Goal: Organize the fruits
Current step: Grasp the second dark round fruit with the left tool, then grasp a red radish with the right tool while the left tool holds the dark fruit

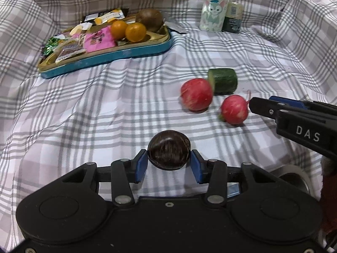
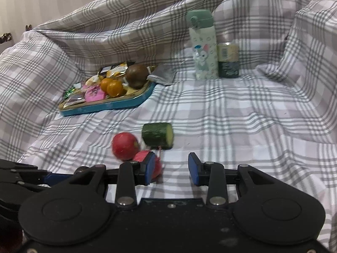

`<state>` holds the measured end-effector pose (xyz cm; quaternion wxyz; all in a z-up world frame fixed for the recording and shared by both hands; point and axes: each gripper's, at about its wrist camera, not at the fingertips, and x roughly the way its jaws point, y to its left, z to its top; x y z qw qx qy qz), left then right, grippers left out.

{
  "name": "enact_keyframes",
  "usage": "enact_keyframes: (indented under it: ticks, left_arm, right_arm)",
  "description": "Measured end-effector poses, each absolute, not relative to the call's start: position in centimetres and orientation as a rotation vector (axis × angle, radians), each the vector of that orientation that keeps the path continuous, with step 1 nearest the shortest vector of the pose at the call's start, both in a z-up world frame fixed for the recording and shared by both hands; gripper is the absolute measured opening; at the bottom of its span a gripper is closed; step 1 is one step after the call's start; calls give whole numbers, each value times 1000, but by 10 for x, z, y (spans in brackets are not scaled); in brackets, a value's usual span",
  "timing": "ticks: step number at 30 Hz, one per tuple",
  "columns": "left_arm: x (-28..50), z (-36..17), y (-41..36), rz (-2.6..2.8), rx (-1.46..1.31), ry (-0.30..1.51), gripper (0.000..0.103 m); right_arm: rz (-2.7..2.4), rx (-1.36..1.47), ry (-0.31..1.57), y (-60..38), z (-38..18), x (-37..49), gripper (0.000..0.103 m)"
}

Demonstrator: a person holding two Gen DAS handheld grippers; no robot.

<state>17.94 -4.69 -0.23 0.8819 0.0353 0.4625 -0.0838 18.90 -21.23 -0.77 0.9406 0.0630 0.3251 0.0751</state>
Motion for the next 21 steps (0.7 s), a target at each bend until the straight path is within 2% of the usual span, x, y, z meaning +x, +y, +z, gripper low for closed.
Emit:
enact_keyframes:
  ticks: [21]
  left_arm:
    - [176, -8, -34, -216, 18, 880, 52]
  right_arm:
    - [246, 148, 691, -197, -11, 194, 40]
